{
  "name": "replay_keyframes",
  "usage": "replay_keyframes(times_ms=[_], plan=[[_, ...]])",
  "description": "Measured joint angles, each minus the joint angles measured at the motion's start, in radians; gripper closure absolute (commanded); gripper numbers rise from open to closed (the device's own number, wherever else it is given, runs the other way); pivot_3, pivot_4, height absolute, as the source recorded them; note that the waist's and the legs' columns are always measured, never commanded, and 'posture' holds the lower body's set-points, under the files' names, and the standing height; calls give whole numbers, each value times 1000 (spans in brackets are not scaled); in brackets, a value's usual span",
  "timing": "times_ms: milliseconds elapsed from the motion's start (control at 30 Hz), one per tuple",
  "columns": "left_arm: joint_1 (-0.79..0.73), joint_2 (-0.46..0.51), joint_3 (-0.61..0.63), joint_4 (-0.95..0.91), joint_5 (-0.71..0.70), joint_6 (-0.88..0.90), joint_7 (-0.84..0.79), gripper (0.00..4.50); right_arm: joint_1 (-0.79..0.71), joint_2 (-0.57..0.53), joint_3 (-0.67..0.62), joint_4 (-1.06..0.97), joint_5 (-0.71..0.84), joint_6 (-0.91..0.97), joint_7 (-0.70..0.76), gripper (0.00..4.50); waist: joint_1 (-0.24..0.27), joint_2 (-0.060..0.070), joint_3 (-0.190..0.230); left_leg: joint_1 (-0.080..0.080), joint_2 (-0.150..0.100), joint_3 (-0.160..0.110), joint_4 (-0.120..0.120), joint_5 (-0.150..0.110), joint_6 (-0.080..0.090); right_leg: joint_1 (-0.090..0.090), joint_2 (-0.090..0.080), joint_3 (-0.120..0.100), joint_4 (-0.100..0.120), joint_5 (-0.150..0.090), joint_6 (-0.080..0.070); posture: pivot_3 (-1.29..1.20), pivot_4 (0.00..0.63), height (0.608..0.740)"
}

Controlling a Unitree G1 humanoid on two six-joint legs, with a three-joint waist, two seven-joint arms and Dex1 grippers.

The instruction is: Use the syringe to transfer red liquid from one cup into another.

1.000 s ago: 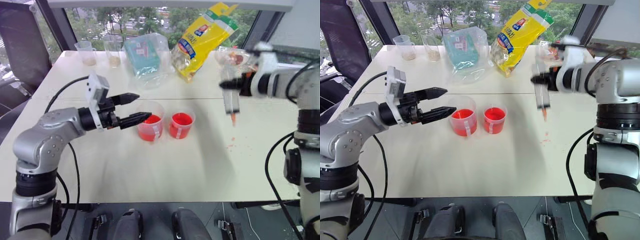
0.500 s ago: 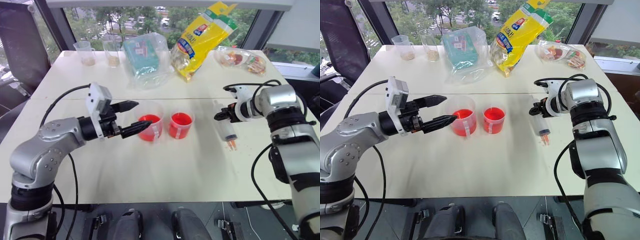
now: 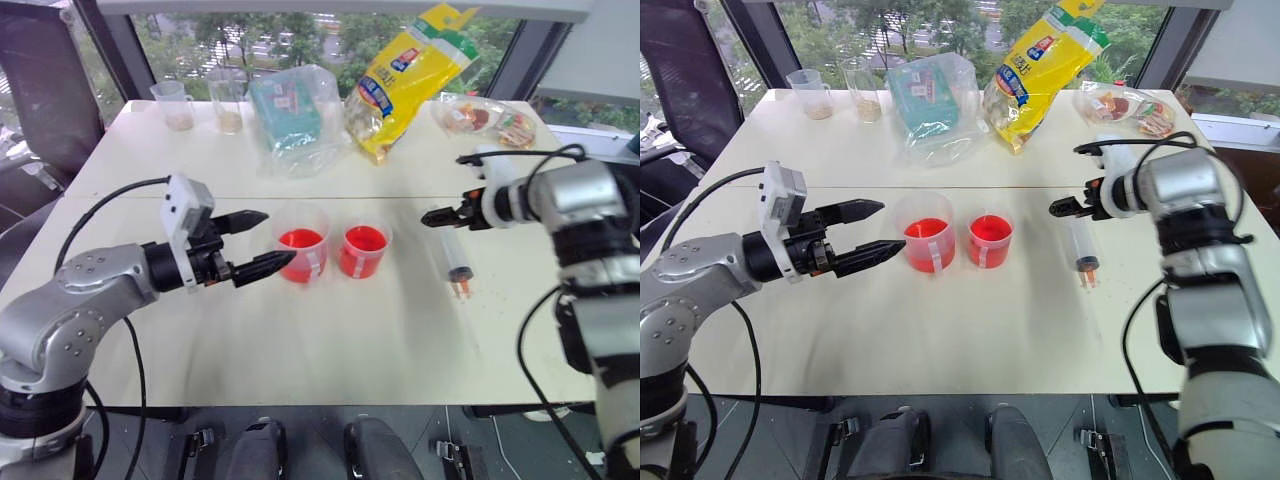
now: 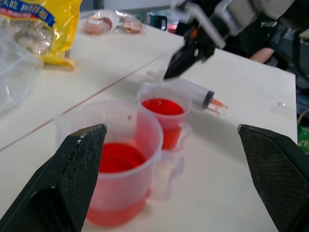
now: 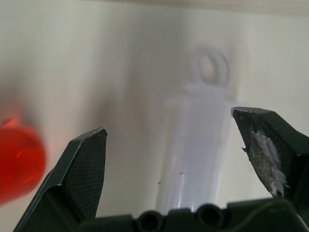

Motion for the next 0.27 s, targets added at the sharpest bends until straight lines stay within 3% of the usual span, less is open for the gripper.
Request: replay_keyframes(times_ms=[100, 267], plan=[[-2, 32, 12, -5, -34, 7, -2, 0, 88, -72, -91, -259, 100, 86, 52, 10, 1, 0, 0, 0, 0, 0, 0, 0, 0, 1, 0, 0, 0, 0, 0, 0, 150, 740], [-2, 95, 39, -3, -79, 23, -28, 0, 217, -193, -224, -512, 246, 149, 144, 10, 0, 0, 0, 1, 0, 0, 0, 0, 0, 2, 0, 0, 0, 0, 0, 0, 150, 740]])
